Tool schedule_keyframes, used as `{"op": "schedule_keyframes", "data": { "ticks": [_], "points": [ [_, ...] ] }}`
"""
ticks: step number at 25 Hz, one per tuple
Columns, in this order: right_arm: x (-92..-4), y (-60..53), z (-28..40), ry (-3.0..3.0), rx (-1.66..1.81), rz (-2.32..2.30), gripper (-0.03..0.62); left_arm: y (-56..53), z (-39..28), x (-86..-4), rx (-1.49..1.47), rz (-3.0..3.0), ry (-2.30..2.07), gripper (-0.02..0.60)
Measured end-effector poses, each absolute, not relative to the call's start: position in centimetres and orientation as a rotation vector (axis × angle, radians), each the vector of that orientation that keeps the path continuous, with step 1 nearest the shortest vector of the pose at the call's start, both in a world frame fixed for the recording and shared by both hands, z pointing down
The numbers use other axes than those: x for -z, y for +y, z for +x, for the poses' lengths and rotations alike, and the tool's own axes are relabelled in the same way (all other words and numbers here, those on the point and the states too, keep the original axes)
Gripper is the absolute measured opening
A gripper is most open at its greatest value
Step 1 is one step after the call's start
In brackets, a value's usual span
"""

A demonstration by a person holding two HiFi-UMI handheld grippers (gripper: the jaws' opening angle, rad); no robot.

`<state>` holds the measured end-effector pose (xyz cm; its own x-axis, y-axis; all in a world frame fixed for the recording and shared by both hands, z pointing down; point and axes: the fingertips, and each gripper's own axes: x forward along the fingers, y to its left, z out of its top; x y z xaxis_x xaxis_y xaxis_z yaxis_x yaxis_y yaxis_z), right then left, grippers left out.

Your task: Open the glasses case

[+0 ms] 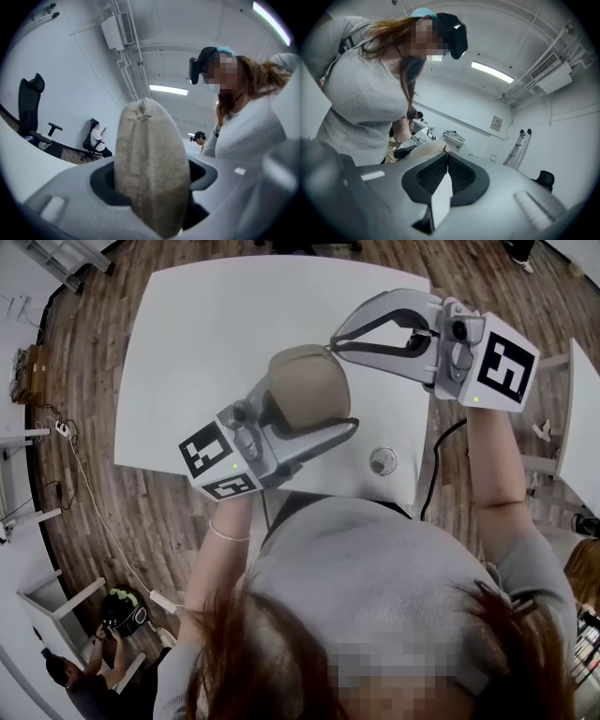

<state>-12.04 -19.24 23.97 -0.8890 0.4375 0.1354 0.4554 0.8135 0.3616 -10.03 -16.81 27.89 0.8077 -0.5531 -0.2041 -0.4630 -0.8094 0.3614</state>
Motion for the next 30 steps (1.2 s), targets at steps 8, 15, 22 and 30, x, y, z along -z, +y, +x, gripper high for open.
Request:
{"op": "schedule_keyframes", "data": {
  "ticks": [8,15,22,30],
  "points": [
    [-25.5,-20.5,-11.5,-2.904,0.624,-0.579,0.012,-17.9,-10.8,-28.7,0.496,2.543,-0.842,0.307],
    [-26.7,-20.6,-10.8,-2.826,0.668,-0.523,0.011,-18.6,-11.6,-27.9,0.562,2.492,-0.881,0.305],
    [-28.1,-20.2,-10.2,-2.843,0.618,-0.497,0.011,-19.2,-12.1,-27.7,0.567,2.473,-0.891,0.305],
    [-29.2,-19.4,-9.7,-2.783,0.673,-0.521,0.011,-20.0,-13.0,-26.8,0.632,2.437,-0.896,0.305]
  ]
}}
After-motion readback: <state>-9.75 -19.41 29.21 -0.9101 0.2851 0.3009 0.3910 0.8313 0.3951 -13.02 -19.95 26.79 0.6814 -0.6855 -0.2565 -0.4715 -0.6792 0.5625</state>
